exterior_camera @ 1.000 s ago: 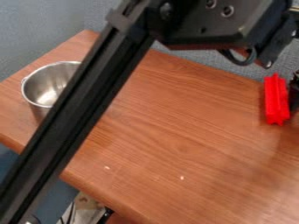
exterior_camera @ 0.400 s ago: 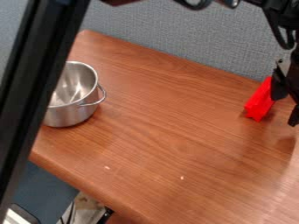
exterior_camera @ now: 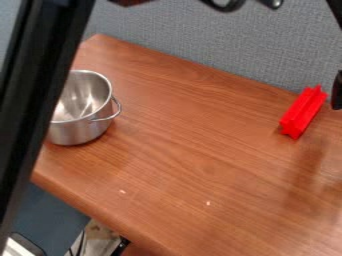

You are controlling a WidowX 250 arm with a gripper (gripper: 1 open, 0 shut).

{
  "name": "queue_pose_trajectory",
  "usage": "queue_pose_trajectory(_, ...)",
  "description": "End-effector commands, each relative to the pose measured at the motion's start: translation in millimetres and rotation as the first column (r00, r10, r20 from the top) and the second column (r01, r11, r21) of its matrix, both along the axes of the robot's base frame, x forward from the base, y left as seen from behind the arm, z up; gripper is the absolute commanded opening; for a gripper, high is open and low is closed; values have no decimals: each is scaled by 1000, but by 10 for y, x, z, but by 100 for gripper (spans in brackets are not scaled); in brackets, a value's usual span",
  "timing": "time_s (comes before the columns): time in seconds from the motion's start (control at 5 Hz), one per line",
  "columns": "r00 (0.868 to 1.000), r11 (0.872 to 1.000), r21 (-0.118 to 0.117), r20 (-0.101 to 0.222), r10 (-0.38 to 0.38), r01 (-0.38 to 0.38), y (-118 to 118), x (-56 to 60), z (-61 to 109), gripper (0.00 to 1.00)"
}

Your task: Move the red object from the metal pot to the table

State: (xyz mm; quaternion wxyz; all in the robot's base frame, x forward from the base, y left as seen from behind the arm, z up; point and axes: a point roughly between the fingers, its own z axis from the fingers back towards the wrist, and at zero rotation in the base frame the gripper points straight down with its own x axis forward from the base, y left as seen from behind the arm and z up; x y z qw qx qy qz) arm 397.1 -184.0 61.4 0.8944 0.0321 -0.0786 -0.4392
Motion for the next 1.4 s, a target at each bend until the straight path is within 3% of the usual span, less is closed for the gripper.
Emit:
queue_pose_trajectory(0.0,999,998,-45,-2,-52,52,-42,132,160,100)
queue_pose_trajectory(0.2,998,995,-79,-25,-55,52,139,223,300,0)
queue_pose_trajectory(0.4,1000,997,-75,-1,-10,10,311,236,473,100)
queue_pose_trajectory(0.6,1000,997,-66,-4,27,-27,431,240,469,100)
queue_pose_trajectory(1.2,997,995,-77,-57,59,-63,713,118,63,100)
